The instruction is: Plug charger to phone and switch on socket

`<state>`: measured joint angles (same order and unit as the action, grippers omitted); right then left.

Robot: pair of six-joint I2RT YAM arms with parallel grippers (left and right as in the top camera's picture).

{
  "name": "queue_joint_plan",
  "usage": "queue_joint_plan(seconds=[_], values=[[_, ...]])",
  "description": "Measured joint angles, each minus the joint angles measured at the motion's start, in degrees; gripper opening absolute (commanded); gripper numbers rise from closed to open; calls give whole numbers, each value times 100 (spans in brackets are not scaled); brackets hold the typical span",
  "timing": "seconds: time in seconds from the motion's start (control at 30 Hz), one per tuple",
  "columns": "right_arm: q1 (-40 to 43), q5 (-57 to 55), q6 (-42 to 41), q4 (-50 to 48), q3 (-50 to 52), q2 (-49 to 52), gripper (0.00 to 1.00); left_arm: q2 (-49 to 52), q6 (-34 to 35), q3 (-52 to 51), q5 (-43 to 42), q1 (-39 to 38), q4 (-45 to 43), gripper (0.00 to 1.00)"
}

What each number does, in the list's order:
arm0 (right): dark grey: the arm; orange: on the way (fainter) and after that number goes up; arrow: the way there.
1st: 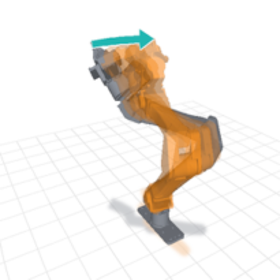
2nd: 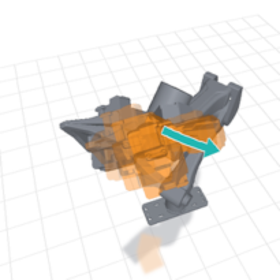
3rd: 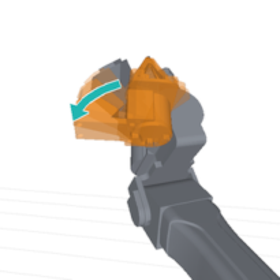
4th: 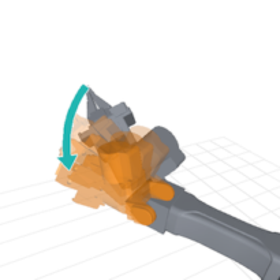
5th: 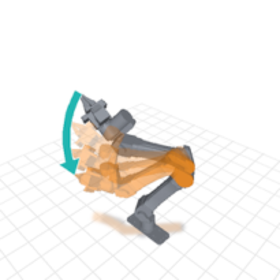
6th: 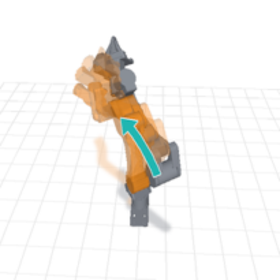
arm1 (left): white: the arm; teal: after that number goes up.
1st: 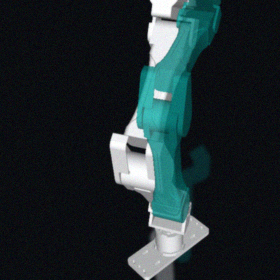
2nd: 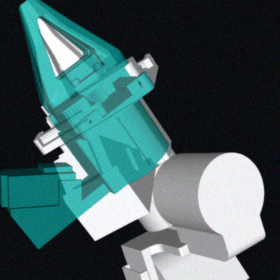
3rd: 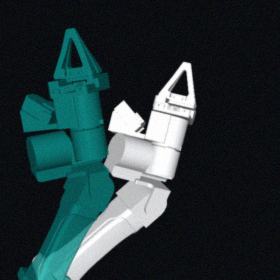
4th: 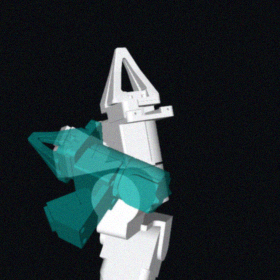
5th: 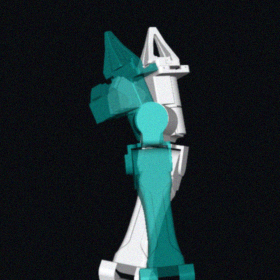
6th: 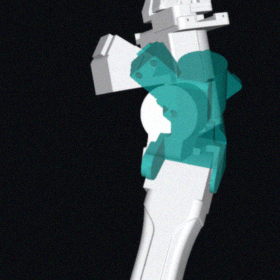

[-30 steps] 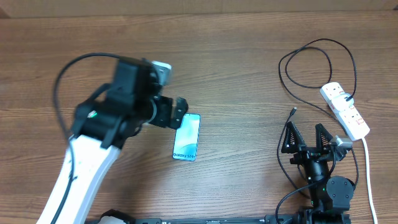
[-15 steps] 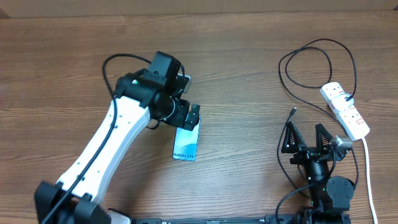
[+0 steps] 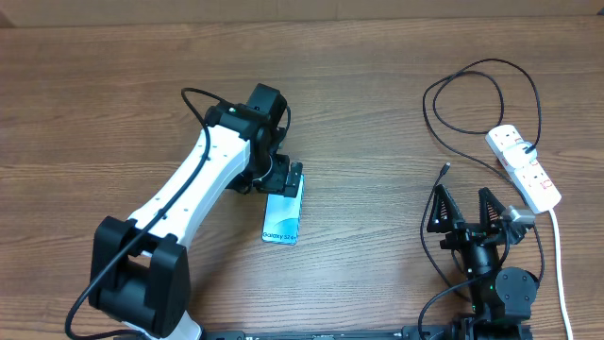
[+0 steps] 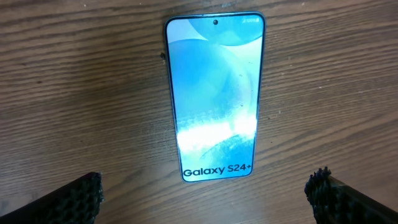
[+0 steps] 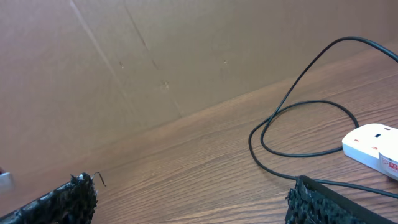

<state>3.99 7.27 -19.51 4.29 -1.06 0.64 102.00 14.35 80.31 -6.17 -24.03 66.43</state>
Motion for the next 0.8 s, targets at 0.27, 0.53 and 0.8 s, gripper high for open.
queue_joint_plan(seconds=[0.27, 0.53, 0.8], values=[[-2, 0, 2, -2, 0, -2, 100, 90, 59, -249, 68, -302, -151, 100], [0, 0, 2, 0, 0, 0, 100, 107, 74, -879, 74, -374, -601, 100], [0, -2, 2, 2, 0, -2, 100, 116, 74, -909, 87, -376, -671, 100]])
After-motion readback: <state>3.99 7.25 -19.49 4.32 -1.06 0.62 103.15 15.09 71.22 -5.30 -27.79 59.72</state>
